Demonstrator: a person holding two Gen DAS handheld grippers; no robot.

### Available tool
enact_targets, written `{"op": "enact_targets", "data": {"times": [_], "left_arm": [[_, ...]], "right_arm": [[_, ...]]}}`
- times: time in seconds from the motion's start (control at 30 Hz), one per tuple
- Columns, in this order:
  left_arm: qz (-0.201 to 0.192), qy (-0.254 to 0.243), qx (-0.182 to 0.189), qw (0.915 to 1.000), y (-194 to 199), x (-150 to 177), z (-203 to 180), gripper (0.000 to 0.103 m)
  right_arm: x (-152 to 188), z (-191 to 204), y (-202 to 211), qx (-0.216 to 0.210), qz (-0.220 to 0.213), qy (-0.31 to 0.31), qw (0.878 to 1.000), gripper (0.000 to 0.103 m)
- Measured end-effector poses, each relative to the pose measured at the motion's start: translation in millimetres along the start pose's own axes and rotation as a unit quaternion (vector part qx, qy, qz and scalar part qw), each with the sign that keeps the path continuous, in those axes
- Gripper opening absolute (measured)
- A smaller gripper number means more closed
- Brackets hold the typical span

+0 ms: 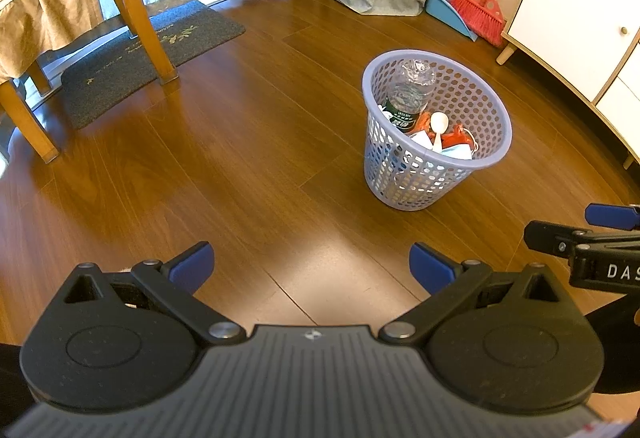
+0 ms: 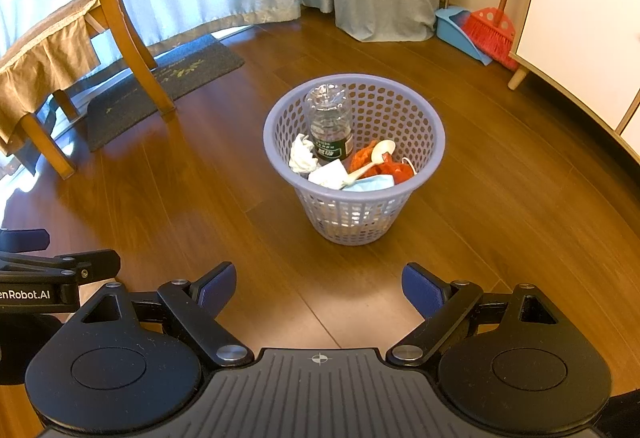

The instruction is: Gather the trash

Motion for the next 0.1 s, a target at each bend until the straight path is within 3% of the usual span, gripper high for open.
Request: {"op": "enact_targets", "data": {"times": [0.1], "left_arm": [[-0.008, 0.009, 0.008, 0.9999, 2.0, -3.4, 1.5, 0.102]], "right_arm": [[0.2, -0.1, 0.0, 0.001, 0.0, -0.001, 1.0, 0.087]]}}
Point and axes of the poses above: each gripper's, at about its wrist camera, not at the fingertips, and y roughly against the way its jaws point, z to its left, x to its underside, the point moved 8 cm from there along -y, roughly the way its jaws point, and after that the axes turned 9 degrees about x, right-handed, at the moved point
